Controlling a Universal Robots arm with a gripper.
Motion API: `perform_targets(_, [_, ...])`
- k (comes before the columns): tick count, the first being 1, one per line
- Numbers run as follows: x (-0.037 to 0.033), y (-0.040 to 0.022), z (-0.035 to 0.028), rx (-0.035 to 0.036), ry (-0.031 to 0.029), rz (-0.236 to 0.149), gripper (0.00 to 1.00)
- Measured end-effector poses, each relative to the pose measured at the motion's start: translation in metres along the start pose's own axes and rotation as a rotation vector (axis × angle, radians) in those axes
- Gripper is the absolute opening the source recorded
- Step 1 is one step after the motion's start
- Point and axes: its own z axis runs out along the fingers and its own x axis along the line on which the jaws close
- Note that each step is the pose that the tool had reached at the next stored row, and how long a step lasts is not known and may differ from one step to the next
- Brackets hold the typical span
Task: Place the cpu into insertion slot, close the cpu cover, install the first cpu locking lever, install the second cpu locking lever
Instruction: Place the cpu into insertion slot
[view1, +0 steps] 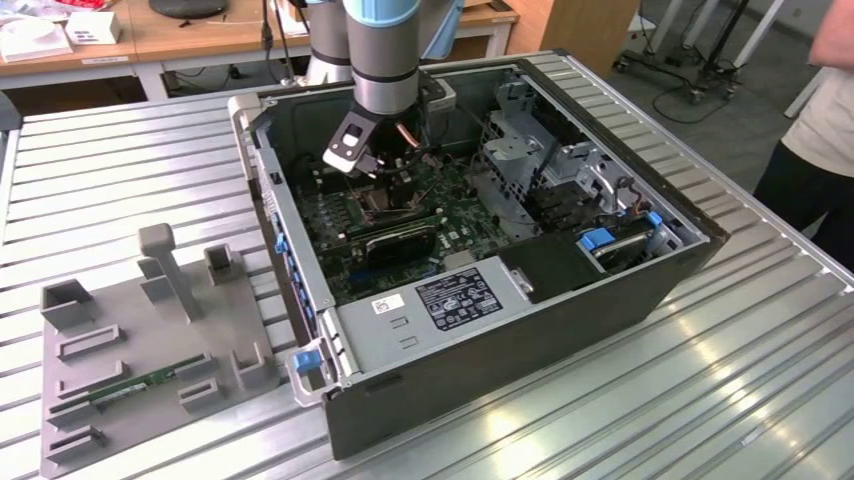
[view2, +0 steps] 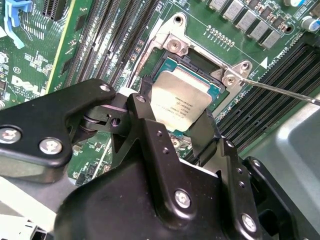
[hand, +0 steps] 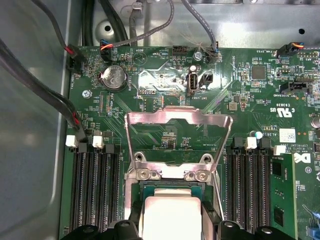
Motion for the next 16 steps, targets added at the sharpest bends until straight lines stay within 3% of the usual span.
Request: perform_targets(16, [0.0002,0.0000,0.0018,-0.0011,0.0011,0.000,0.55])
